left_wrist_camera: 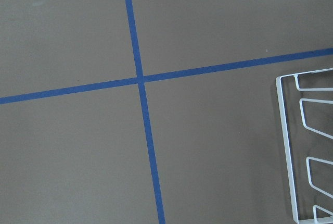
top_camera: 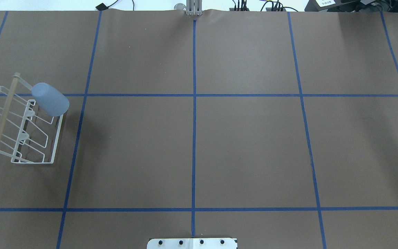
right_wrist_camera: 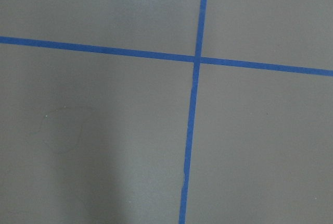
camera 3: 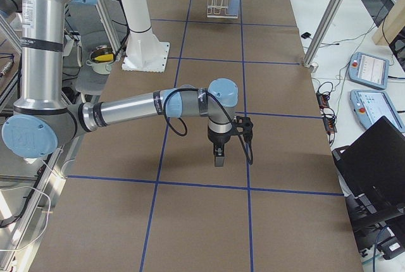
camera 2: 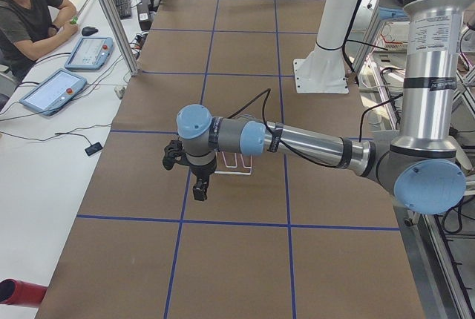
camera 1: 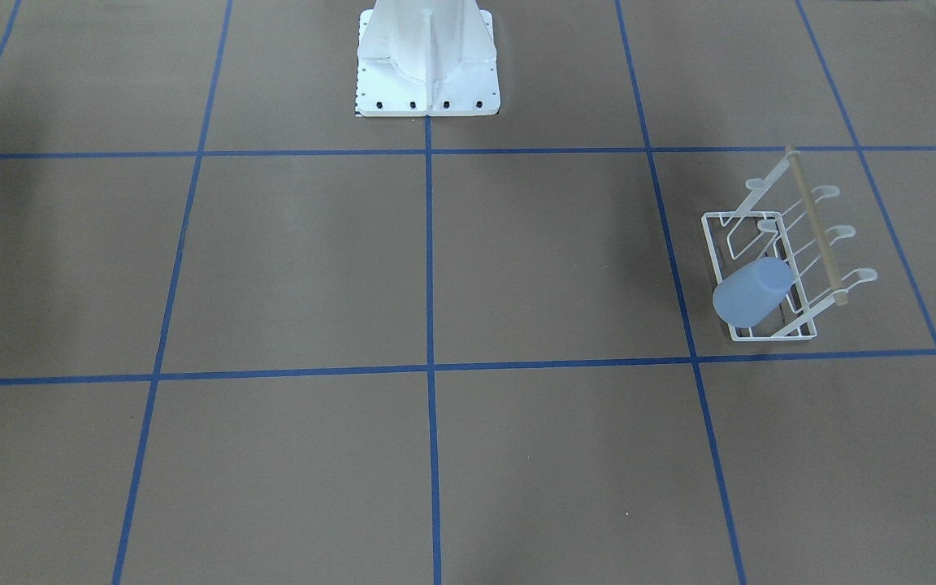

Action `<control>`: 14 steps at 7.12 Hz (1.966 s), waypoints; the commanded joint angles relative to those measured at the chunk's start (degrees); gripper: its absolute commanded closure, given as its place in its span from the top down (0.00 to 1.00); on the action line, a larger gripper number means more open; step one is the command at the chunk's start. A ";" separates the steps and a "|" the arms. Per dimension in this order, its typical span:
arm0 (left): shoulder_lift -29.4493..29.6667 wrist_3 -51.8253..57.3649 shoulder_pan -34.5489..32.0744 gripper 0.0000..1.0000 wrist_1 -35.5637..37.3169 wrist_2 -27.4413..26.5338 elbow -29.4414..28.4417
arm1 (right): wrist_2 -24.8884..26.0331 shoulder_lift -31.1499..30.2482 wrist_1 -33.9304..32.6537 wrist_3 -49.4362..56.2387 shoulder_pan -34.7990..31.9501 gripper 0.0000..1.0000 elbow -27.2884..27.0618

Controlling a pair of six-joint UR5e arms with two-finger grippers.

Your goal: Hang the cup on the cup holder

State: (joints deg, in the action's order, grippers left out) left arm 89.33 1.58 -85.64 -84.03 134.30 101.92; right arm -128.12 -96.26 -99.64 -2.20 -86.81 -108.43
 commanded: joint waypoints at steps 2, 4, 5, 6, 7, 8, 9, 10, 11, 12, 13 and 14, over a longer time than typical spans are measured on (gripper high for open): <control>-0.12 0.00 -0.05 0.99 0.00 0.08 0.48 | 0.06 -0.07 0.15 0.36 -1.68 1.00 2.44; -0.12 0.09 -0.05 0.99 -0.08 0.08 0.04 | -0.02 1.06 0.06 1.23 -1.69 1.00 2.18; -0.21 0.09 -0.05 0.99 -0.08 0.08 -0.49 | -0.46 1.07 0.06 2.63 -1.69 1.00 2.17; -0.56 0.09 -0.05 0.99 -0.08 0.25 -0.32 | -1.77 0.98 0.06 2.73 -1.69 1.00 1.56; -0.39 0.00 0.12 0.99 -0.08 0.26 -1.45 | -1.87 0.98 0.06 2.82 -1.69 1.00 1.82; -0.39 0.00 0.04 0.99 -1.30 0.26 -1.63 | -1.87 0.98 0.06 2.82 -1.69 1.00 1.47; -0.30 0.00 0.04 0.99 -2.10 0.17 -1.63 | -1.87 0.98 0.15 3.08 -1.69 1.00 1.82; 0.05 -0.09 0.04 0.99 -2.19 0.17 -1.29 | -1.87 0.98 0.15 5.69 -1.69 1.00 2.26; 0.14 0.00 0.12 0.99 -2.19 0.17 -0.76 | -1.87 0.98 0.15 6.68 -1.60 1.00 2.26; 0.32 0.00 0.04 0.99 -2.19 0.17 -0.84 | -1.87 0.98 0.15 6.69 -1.60 1.00 2.35; 0.49 -0.09 0.04 0.99 -2.19 0.17 -0.84 | -2.04 0.98 0.15 6.60 -1.60 1.00 2.52; 0.49 -0.09 0.04 0.99 -2.19 0.17 -0.67 | -3.09 0.98 0.06 6.60 -1.60 1.00 2.70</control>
State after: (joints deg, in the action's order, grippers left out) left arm 89.73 1.52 -85.59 -86.21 134.47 101.10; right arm -130.34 -95.27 -99.51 4.34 -88.42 -105.95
